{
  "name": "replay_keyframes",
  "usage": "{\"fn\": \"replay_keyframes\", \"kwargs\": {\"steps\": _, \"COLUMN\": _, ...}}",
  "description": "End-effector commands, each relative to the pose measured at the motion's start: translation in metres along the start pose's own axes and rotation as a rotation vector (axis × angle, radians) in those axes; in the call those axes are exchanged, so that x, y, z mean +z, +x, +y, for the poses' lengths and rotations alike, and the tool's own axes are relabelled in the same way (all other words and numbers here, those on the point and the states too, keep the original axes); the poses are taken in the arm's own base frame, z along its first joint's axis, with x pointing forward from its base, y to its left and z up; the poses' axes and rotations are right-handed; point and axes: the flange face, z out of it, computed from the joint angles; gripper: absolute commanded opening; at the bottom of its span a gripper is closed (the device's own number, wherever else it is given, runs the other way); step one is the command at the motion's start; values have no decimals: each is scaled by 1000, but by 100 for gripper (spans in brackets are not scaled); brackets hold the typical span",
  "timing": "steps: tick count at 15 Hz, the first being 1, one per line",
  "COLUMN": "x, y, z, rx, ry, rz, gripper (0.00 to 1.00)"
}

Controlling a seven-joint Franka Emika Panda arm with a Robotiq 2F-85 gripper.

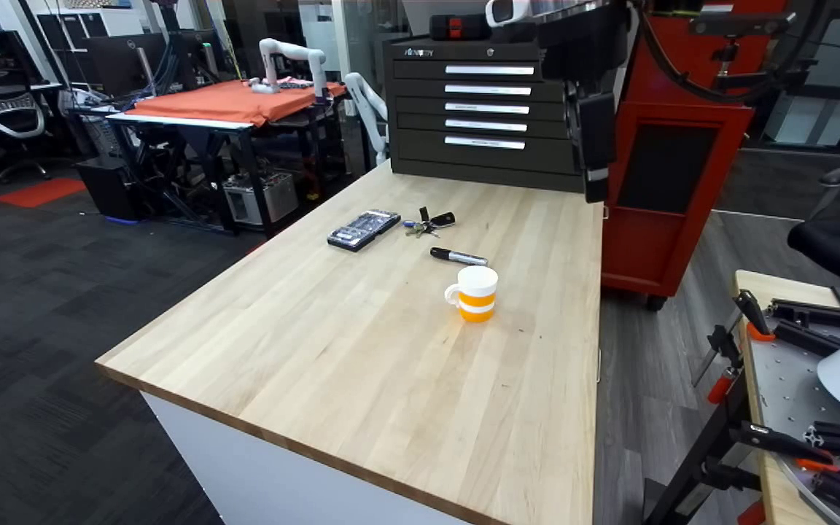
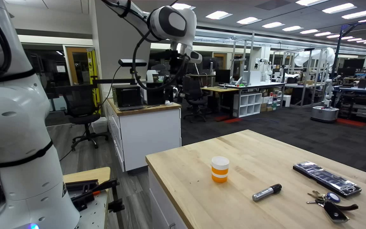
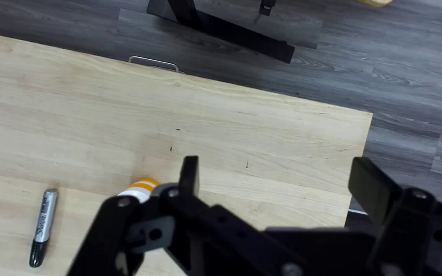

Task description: Put the marker in the mug

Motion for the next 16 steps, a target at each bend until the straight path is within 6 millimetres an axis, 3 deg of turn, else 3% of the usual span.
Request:
{"fn": "replay_keyframes", "kwargs": {"steps": 1, "x": 0, "y": 5, "z": 21, "rx": 30, "ry": -57, "rz": 30, "gripper": 100}}
{"fn": "replay_keyframes", "kwargs": {"steps": 5, "x": -3, "y": 10, "z": 53, "rx": 74, "ry": -127, "rz": 95, "gripper": 100}}
{"fn": "replay_keyframes", "kwargs": {"steps": 10, "x": 0, "y": 17, "z": 111, "rx": 210, "ry": -137, "rz": 208, "gripper": 100}}
{"fn": "replay_keyframes", "kwargs": {"steps": 16, "x": 20, "y": 28, "z": 182, "rx": 351, "ry": -111, "rz": 277, "gripper": 100}}
